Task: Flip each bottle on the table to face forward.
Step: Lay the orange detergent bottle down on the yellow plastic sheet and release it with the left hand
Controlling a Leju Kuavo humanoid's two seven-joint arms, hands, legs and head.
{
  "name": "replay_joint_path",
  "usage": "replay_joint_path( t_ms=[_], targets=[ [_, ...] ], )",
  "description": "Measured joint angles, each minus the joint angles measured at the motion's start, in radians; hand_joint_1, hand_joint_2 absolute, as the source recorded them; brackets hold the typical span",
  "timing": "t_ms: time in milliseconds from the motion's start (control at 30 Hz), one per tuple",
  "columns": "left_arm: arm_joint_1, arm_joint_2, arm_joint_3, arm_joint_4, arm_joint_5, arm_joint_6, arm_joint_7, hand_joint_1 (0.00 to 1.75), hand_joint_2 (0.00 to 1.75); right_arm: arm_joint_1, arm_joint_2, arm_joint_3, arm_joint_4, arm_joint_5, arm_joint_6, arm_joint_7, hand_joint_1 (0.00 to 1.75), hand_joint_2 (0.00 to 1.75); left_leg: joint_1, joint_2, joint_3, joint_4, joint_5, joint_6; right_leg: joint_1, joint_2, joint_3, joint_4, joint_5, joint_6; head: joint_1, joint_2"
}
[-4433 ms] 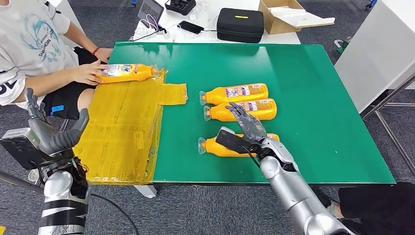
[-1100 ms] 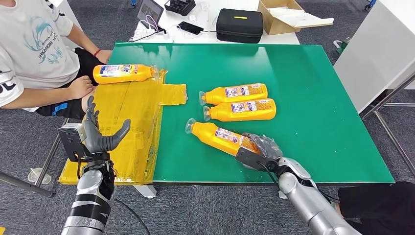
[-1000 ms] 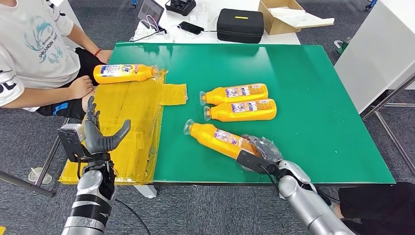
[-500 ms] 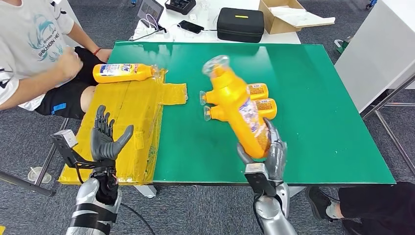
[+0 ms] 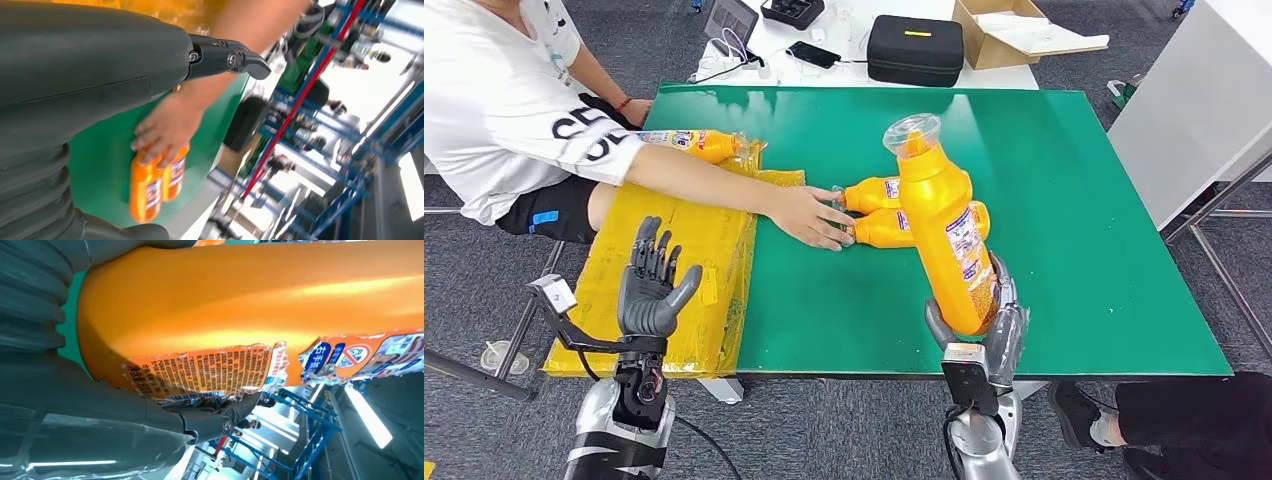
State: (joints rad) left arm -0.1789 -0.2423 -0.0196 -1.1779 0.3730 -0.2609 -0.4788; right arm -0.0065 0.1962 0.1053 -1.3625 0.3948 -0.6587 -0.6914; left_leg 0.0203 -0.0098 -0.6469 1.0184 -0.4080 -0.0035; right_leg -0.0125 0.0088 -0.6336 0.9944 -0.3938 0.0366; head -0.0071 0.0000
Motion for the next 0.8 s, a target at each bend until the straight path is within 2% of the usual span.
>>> replay_joint_path(
  t_ms=[167,300,500,800],
  targets=[
    [0.011,0.000,-0.014,-0.014,0.020,-0.022,0.011,0.00,1.75,0.004,0.006,-0.009,0.014,0.000,0.004,-0.003,1.75,1.75,0.000,0.000,0.000,0.000,0.000,0.000,0.000,0.000,0.000,0.000,0.000,0.000,0.000,0.000],
    [0.018,0.000,-0.037,-0.018,0.094,-0.122,0.053,0.00,1.75,0.004,0.007,-0.002,0.036,0.023,0.014,-0.003,1.75,1.75,0.000,0.000,0.000,0.000,0.000,0.000,0.000,0.000,0.000,0.000,0.000,0.000,0.000,0.000],
    [0.015,0.004,-0.120,-0.014,0.182,-0.241,0.106,0.00,1.75,-0.017,0.011,0.096,0.133,0.067,-0.029,-0.003,1.75,1.75,0.000,0.000,0.000,0.000,0.000,0.000,0.000,0.000,0.000,0.000,0.000,0.000,0.000,0.000],
    [-0.003,0.018,-0.219,0.039,0.203,-0.299,0.123,0.00,1.75,-0.057,0.029,0.200,0.240,0.123,-0.031,-0.005,1.75,1.75,0.000,0.000,0.000,0.000,0.000,0.000,0.000,0.000,0.000,0.000,0.000,0.000,0.000,0.000]
  ],
)
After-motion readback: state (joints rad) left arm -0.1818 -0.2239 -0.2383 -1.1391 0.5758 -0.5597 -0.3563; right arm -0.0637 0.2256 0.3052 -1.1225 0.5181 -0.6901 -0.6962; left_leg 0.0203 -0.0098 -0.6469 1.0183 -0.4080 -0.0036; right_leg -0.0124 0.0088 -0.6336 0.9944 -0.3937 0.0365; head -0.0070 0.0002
